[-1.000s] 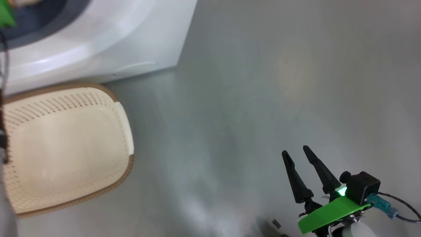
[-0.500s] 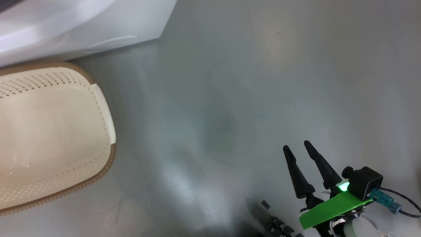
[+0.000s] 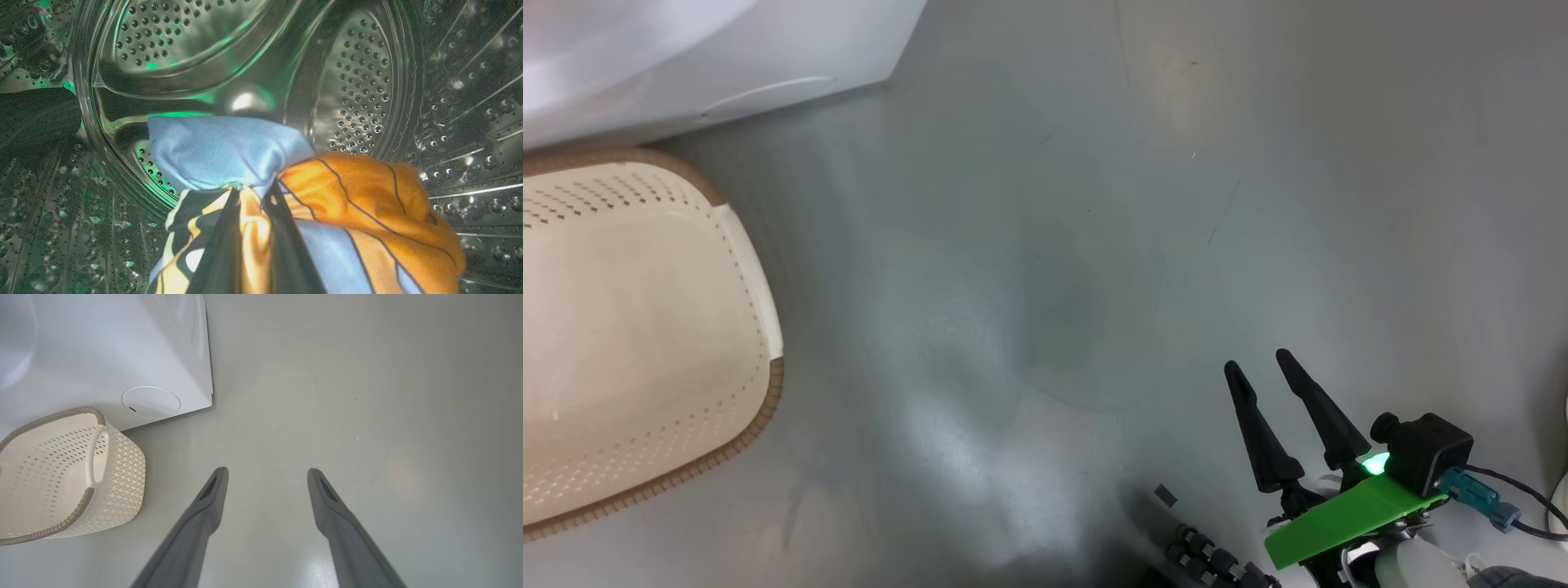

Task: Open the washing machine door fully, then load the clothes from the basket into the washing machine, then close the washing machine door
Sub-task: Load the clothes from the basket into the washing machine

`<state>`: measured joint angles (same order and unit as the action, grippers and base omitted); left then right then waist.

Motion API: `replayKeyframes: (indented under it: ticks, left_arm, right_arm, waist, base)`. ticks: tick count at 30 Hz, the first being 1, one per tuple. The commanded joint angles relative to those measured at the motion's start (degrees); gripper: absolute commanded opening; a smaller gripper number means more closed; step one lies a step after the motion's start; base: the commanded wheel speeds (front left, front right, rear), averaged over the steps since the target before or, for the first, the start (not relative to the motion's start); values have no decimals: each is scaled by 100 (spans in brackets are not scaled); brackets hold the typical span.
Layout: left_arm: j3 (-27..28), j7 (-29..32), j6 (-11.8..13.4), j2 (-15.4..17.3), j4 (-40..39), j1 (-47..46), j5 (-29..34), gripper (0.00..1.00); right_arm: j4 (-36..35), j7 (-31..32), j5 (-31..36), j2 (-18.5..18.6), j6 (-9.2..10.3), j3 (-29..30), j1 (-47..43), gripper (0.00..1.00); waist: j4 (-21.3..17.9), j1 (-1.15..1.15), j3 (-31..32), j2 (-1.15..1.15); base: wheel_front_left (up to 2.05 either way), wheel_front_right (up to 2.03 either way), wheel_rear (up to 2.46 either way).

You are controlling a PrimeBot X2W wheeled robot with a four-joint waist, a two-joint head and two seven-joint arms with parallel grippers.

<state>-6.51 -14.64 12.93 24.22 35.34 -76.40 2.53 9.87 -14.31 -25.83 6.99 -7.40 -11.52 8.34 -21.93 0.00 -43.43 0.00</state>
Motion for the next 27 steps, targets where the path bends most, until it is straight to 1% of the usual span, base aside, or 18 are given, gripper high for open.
replayKeyframes:
  ticks: [1,3,6,8,11,17,18,19,20,21,22,27]
  left_arm:
    - [37,-36,17,282,-155,-59,-31,0]
    - [-25,-36,-56,304,-90,-55,-52,0]
    - [-71,-36,-38,325,188,-92,-57,0]
    - [-79,-36,-34,300,497,-141,-96,0]
    - [-129,-36,-100,210,1046,-295,-153,0]
    - [-164,-15,-51,62,1985,-725,-220,0]
    - [-165,25,-36,38,2127,-788,-234,16]
    - [-162,83,-34,4,2262,-849,-259,39]
    - [-177,122,-30,-21,2378,-903,-262,56]
    - [-181,120,-3,-36,2457,-959,-267,91]
    - [-153,118,38,-55,2535,-1013,-303,100]
    - [-127,155,202,-123,2902,-1186,-373,100]
  right_arm:
    - [-92,-69,-66,117,-9,-82,-89,100]
    - [-104,-69,-89,132,-9,-98,-95,100]
    - [-110,-69,-117,176,-9,-142,-115,100]
    - [-110,-69,-123,189,-9,-117,-134,100]
    - [-118,-69,-123,205,-9,-58,-176,100]
    - [-117,-69,-106,195,-9,-28,-197,100]
    - [-121,-69,-105,191,-9,-24,-195,100]
    - [-125,-69,-105,190,-9,-19,-194,100]
    - [-128,-69,-107,190,-9,-15,-194,100]
    - [-130,-69,-107,190,-9,-15,-196,100]
    - [-130,-69,-105,191,-9,-17,-197,100]
    - [-108,-69,-98,187,-9,0,-214,100]
  waist:
    - [-10,0,-15,0]
    - [-13,0,-46,0]
    - [-9,0,-69,0]
    - [-12,0,-68,0]
    - [14,0,-52,0]
    - [61,0,-7,0]
    - [70,0,-3,0]
    - [81,0,-1,0]
    - [91,0,2,0]
    - [99,0,4,0]
    - [104,0,8,0]
    - [132,0,55,0]
  base:
    - [0,0,0]
    - [0,0,0]
    - [0,0,0]
    - [0,0,0]
    - [0,0,0]
    - [0,0,0]
    - [0,0,0]
    - [0,0,0]
    - [0,0,0]
    - [0,0,0]
    - [0,0,0]
    - [0,0,0]
